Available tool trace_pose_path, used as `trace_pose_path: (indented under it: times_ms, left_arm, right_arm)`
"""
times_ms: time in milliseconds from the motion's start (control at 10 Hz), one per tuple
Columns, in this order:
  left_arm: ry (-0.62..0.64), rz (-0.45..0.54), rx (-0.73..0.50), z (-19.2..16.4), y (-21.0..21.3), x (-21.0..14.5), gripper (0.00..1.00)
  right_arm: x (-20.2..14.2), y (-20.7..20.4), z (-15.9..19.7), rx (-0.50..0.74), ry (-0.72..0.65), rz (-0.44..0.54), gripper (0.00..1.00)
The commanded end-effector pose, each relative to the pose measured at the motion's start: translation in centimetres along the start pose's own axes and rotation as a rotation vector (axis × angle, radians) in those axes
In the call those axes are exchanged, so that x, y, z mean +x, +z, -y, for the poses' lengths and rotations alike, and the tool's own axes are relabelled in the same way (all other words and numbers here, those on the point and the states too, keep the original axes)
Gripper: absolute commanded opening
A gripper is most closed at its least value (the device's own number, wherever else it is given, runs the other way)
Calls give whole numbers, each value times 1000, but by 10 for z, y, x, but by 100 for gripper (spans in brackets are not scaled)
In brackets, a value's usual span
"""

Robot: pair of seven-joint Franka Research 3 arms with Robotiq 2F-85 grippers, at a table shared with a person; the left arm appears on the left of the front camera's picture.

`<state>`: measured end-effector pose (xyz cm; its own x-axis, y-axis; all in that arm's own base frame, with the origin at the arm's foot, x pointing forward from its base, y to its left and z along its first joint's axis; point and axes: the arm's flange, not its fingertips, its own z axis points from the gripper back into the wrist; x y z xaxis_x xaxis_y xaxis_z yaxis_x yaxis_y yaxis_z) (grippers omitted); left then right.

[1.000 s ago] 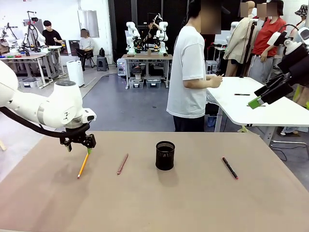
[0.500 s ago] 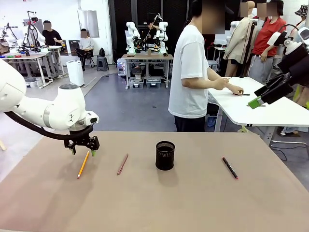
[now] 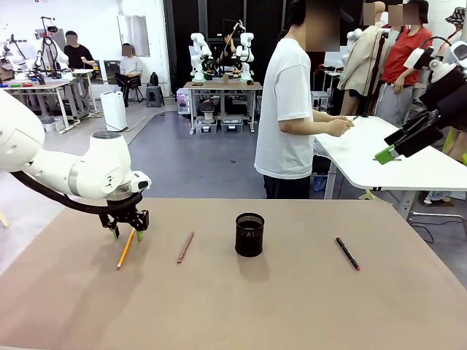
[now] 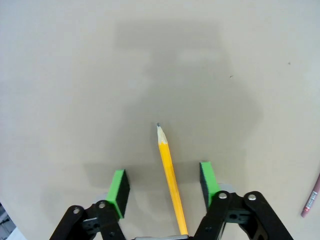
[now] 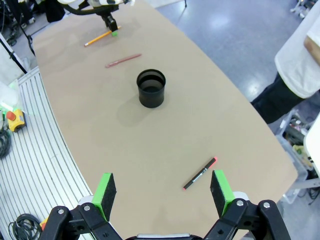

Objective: Place the pens into the pen holder.
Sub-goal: Pick up a writing instrument from the table and place it into the Pen holder.

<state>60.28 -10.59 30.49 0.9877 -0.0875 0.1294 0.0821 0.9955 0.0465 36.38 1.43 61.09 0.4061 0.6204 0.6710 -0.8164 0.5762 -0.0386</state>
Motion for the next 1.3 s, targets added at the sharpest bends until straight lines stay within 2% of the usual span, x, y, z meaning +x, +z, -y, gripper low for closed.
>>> trace_pose_path:
  times_ms: [0,100,700,800,1100,1200]
  left_arm:
    - [17,2,4,0,0,6,14]
    - [15,-2,9,1,-1,6,0]
    - [13,-47,-27,2,9,-1,0]
    - [-19,-45,-85,3,22,-6,0]
    - [-115,20,-428,12,87,-16,0]
    - [-169,83,-521,15,104,-19,0]
  right_arm:
    - [1,0,-1,8,-6,10,100]
    - [1,0,-1,8,-6,10,100]
    - [1,0,-1,8,-6,10,100]
    - [1,0,-1,8,-6,10,100]
    - [1,0,-1,8,-6,10,100]
    - [1,0,-1,8,-6,10,100]
